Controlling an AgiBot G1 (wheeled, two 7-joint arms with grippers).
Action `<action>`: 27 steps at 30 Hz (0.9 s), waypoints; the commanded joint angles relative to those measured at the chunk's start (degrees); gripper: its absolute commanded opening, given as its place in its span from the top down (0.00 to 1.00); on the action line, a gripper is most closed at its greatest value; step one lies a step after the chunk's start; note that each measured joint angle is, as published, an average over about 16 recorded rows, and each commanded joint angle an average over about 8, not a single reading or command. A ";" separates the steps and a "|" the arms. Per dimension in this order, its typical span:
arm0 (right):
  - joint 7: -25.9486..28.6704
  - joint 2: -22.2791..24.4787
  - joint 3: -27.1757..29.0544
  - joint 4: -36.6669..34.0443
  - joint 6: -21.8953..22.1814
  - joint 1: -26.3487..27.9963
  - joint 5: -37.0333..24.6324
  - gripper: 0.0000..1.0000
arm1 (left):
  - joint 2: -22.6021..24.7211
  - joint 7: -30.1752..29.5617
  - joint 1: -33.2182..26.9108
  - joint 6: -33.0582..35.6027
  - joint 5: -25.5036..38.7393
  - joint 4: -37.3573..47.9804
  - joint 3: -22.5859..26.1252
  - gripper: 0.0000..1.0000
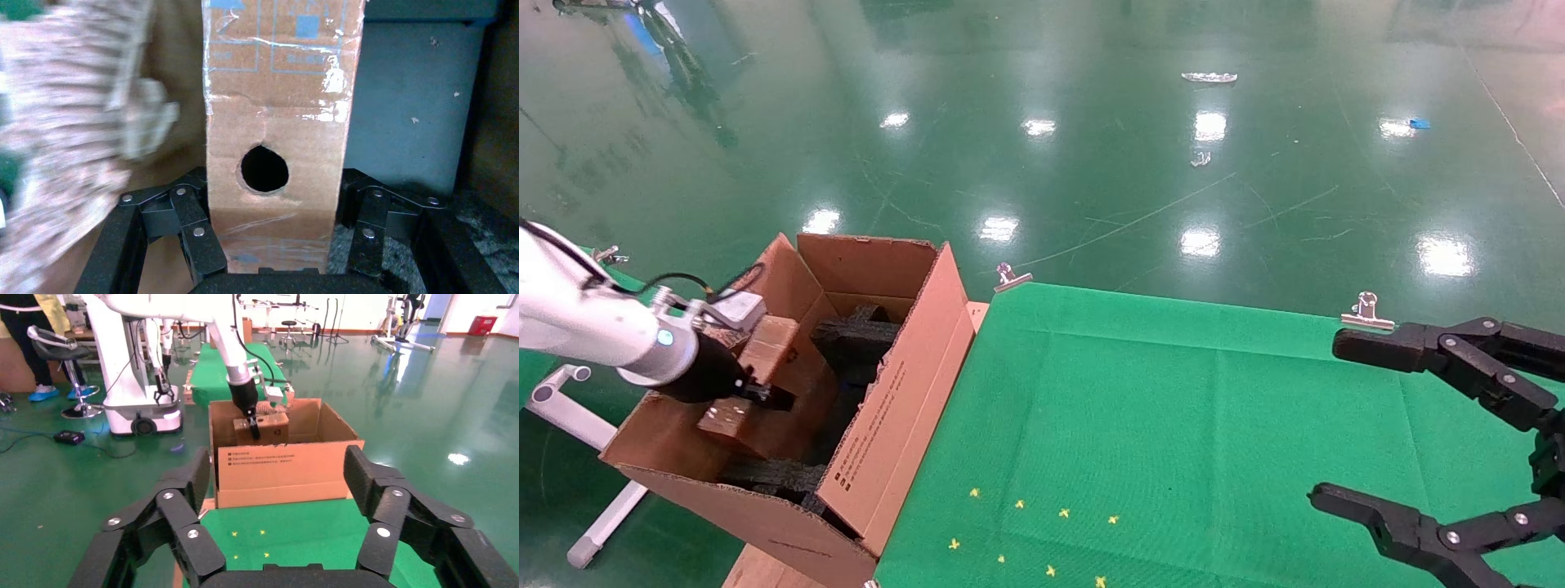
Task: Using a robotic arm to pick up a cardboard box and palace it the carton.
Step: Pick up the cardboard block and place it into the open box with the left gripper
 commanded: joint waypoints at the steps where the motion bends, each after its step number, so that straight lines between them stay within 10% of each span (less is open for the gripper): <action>1: 0.00 0.00 -0.01 0.00 0.00 0.00 0.00 0.00 | 1.88 1.40 0.90 -0.85 -0.60 2.66 -0.20 0.84; 8: -0.02 0.01 -0.03 0.00 0.01 0.01 0.02 0.00 | 5.46 5.54 1.14 -1.91 -1.62 10.19 -0.77 0.01; 27: -0.05 0.04 -0.09 0.00 0.04 0.02 0.06 0.00 | 8.22 12.62 -2.45 -0.28 -2.72 17.49 -1.59 0.00</action>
